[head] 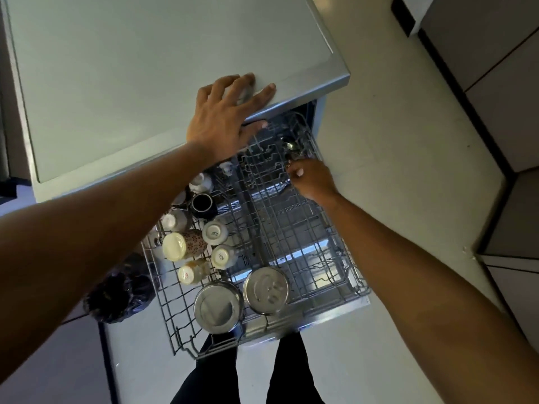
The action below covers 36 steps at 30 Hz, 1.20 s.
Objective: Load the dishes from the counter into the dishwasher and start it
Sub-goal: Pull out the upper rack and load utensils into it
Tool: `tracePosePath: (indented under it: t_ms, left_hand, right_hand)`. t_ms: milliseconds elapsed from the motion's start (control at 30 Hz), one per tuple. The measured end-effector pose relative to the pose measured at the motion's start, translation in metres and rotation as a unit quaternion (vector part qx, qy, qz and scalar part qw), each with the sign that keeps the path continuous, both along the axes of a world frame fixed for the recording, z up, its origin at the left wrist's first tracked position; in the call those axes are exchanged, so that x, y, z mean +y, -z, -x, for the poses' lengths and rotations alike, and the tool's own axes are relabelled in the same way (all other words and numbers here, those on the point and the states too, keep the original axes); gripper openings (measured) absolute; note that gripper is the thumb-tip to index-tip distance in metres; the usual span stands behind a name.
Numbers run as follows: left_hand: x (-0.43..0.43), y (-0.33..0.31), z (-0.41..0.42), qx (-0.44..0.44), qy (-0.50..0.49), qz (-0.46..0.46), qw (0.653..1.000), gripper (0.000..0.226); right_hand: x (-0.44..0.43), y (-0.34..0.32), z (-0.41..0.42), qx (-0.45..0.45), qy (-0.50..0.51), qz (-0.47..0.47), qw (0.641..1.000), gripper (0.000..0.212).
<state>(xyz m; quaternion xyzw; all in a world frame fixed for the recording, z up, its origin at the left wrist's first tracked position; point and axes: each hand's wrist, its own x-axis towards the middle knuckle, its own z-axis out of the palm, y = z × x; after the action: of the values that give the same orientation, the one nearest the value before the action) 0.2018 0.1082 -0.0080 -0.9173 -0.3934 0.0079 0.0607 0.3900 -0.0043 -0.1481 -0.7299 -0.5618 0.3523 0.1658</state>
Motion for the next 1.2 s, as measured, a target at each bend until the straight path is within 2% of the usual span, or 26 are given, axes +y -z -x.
tracePosePath:
  t_ms: [167, 233, 367, 500, 600, 700, 833, 933, 1100, 1200]
  left_hand:
    - [0.002, -0.002, 0.001, -0.040, -0.003, 0.054, 0.998, 0.059]
    - [-0.006, -0.004, 0.010, -0.083, -0.009, 0.098, 0.992, 0.055]
    - [-0.054, -0.004, 0.063, -0.190, -0.033, 0.119, 0.974, 0.040]
    - [-0.129, -0.002, 0.176, -0.239, -0.072, 0.114, 0.962, 0.026]
    - [-0.176, 0.009, 0.275, -0.229, -0.140, 0.132, 0.954, 0.018]
    - [-0.207, 0.022, 0.387, -0.230, -0.250, 0.116, 0.933, 0.027]
    - [-0.238, 0.019, 0.533, -0.283, -0.341, 0.084, 0.893, 0.024]
    - [-0.253, 0.002, 0.618, -0.312, -0.360, 0.036, 0.878, 0.020]
    - [-0.276, -0.009, 0.754, -0.311, -0.426, 0.028, 0.849, 0.024]
    - [-0.275, -0.009, 0.803, -0.320, -0.459, 0.028, 0.829, 0.029]
  right_hand:
    - [-0.045, -0.012, 0.017, 0.022, 0.007, 0.024, 0.999, 0.016]
    - [-0.064, -0.016, 0.031, 0.021, -0.002, 0.035, 0.999, 0.012]
    - [-0.090, -0.029, 0.069, 0.029, -0.015, 0.037, 0.999, 0.015]
    - [-0.101, -0.057, 0.140, 0.040, -0.041, 0.014, 0.998, 0.016]
    - [-0.100, -0.077, 0.206, 0.056, -0.060, -0.008, 0.997, 0.018]
    - [-0.093, -0.096, 0.293, 0.058, -0.097, -0.033, 0.993, 0.018]
    - [-0.080, -0.115, 0.433, 0.049, -0.159, -0.068, 0.984, 0.018]
    - [-0.071, -0.126, 0.528, 0.050, -0.201, -0.075, 0.975, 0.017]
    - [-0.051, -0.148, 0.673, 0.051, -0.265, -0.095, 0.958, 0.016]
    - [-0.032, -0.162, 0.730, 0.053, -0.275, -0.122, 0.952, 0.016]
